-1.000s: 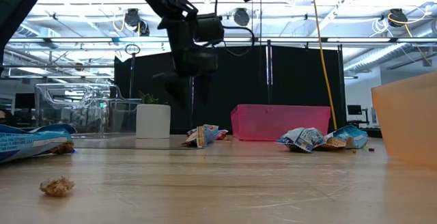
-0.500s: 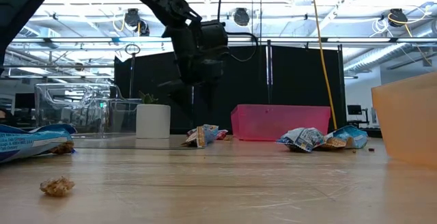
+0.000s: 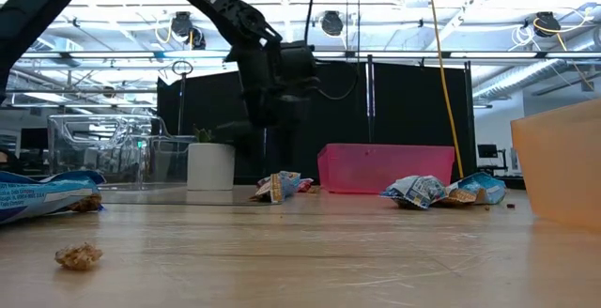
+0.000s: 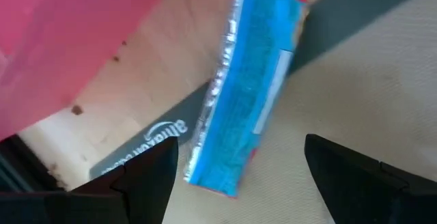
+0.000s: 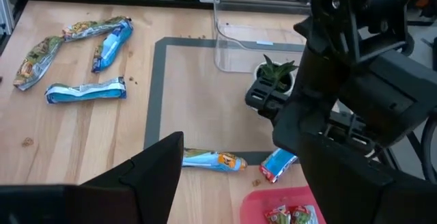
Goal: Pick and place Granola Bars by type
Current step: Put the red granola bar into the red bin
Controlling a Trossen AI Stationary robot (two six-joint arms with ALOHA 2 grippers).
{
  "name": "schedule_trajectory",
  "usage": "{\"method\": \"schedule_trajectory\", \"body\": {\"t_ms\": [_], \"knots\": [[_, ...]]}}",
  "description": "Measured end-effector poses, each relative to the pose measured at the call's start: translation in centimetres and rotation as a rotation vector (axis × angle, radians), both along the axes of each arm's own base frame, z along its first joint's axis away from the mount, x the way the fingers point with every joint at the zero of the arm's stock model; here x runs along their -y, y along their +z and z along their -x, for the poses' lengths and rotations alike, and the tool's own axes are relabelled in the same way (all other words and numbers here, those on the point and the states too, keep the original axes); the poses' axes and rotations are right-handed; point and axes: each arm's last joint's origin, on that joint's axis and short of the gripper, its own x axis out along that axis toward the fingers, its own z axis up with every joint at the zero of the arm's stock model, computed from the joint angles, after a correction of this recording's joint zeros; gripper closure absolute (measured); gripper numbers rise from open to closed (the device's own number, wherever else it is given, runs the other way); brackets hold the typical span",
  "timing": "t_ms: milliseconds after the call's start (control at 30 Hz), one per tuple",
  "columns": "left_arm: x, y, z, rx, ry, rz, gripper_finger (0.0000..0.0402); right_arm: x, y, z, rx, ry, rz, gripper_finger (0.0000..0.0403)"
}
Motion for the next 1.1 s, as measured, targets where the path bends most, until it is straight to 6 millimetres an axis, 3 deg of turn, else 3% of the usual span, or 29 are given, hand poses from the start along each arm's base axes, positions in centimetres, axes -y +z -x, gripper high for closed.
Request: {"method": "schedule_trajectory", "body": {"t_ms": [1100], "knots": [[-0.3, -2.2, -1.0, 0.022, 0.049, 0.003, 0.0078, -0.3, 0.1, 0.0, 0.005, 0.024, 0.021, 0.0124]]}}
